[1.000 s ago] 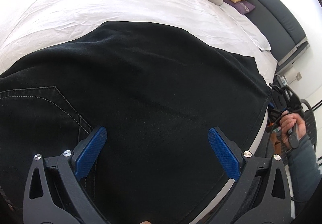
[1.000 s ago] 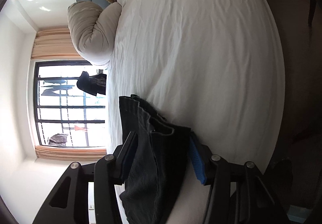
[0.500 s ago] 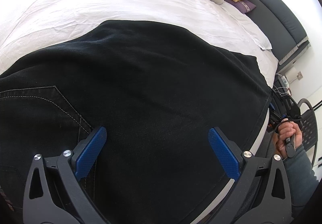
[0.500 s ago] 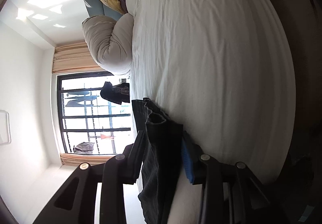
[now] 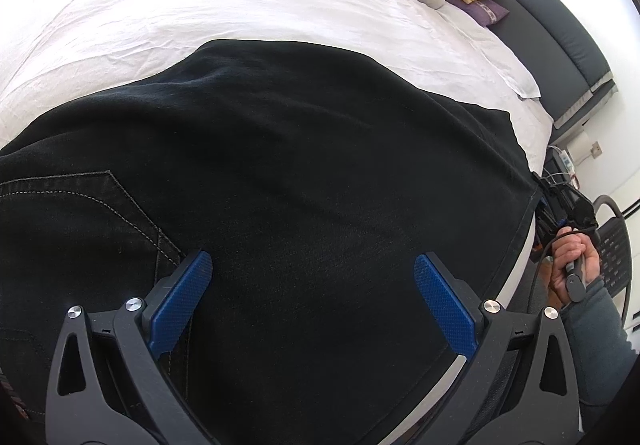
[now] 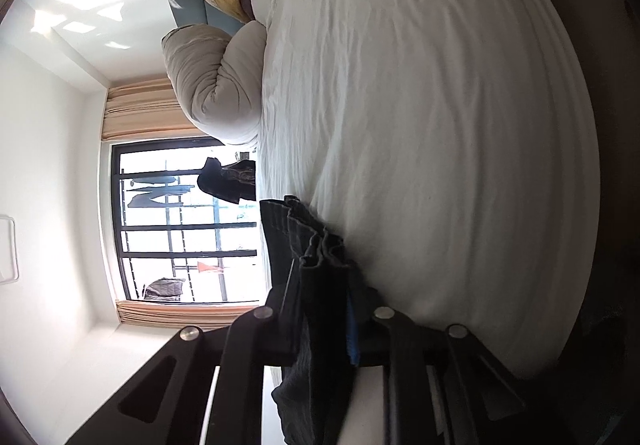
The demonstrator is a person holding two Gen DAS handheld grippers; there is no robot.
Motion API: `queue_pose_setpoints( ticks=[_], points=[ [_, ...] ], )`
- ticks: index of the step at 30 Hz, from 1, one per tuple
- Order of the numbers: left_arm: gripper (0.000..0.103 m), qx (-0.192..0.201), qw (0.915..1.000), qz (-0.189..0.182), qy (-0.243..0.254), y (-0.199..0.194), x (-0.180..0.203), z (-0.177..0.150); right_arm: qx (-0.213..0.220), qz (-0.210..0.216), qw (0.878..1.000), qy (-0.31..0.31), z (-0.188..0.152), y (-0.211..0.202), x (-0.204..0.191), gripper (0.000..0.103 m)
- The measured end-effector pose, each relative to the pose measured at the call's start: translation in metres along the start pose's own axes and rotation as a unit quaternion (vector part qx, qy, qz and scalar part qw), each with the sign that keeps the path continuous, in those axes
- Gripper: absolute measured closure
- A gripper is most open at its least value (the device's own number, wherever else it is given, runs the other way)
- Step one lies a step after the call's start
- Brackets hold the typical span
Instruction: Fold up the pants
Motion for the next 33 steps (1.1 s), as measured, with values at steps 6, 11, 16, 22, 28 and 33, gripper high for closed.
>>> queue_pose_setpoints(
  ticks=[6,11,16,22,28,33],
  points=[
    [0.0,0.002,0.9999,-0.004,-0.014,-0.001,-0.004,0.002,0.023,-0.026,0.999,-0.028,-0.007,-0.002,-0.011,0.089],
    [0.0,-0.003,0.9997,-0.007,-0.024,-0.001,-0.005,0.006,0.03,-0.049,0.994,-0.094,-0.023,0.003,-0.041,0.089],
    [0.0,-0.001,0.9994,-0.015,-0.032,-0.002,-0.007,0.008,0.038,-0.087,0.982,-0.161,-0.043,0.009,-0.061,0.09],
    [0.0,0.011,0.9961,-0.044,-0.076,-0.007,-0.017,0.012,-0.075,-0.158,0.87,-0.46,-0.2,0.054,-0.103,0.09],
    [0.0,0.026,0.9845,-0.095,-0.145,-0.014,-0.035,0.017,-0.211,-0.222,0.736,-0.604,-0.334,0.097,-0.027,0.09],
    [0.0,0.028,0.965,-0.166,-0.201,-0.007,-0.036,0.029,-0.201,-0.205,0.748,-0.599,-0.344,0.091,-0.032,0.09]
  ],
)
Point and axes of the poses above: each gripper's, at about its wrist camera, not at the fingertips, and y roughly the way its jaws point, x to its right, z to its top, the point moved 6 cm from there along y, roughly the way its jaws point, and after that the axes turned 15 degrees about y, right-handed, at the moved point
